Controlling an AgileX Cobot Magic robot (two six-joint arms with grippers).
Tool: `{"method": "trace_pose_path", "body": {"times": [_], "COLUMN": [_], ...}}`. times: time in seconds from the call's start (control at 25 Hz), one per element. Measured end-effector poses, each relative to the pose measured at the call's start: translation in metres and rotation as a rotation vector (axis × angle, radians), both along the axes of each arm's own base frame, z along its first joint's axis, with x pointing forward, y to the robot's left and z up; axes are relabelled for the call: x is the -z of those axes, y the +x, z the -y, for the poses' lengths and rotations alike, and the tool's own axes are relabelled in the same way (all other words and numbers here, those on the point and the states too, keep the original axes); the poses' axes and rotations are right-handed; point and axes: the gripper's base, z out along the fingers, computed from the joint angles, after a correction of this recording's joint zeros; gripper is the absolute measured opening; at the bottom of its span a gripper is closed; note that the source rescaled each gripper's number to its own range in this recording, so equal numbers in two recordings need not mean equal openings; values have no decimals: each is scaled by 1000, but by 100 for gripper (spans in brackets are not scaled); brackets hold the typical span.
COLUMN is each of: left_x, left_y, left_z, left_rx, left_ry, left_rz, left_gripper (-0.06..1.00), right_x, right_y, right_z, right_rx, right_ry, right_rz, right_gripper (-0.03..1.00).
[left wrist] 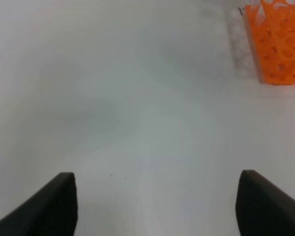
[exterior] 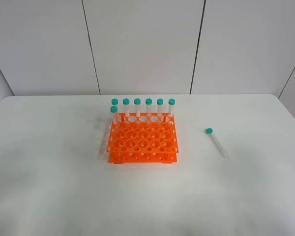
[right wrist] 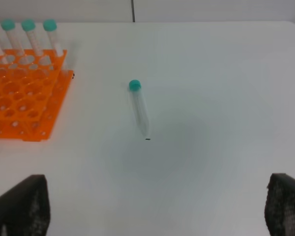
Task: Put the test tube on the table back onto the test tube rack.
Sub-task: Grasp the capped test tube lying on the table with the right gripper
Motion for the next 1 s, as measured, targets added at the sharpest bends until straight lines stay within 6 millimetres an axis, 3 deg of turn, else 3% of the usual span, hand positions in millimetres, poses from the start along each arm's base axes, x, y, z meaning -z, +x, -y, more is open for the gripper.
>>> {"method": "trace_pose_path", "body": {"times": [0.48, 0.6, 0.76, 1.0], "left_x": [0, 0, 0, 0], "left_y": [0, 0, 0, 0], "left_z": [0, 0, 0, 0], "left_rx": [0, 0, 0, 0], "left_ry": [0, 0, 0, 0], "left_rz": [0, 0, 0, 0], "left_gripper": [96, 96, 96, 96], "right_x": [0, -9, -34, -54], "right_y": [0, 4, 33, 116], "right_z": [0, 0, -1, -3], "right_rx": [3, 8, 11, 14], "right_ry": [12, 23, 24, 23], "right_rz": [1, 2, -95, -355], "right_gripper": [94, 94, 94, 94]}}
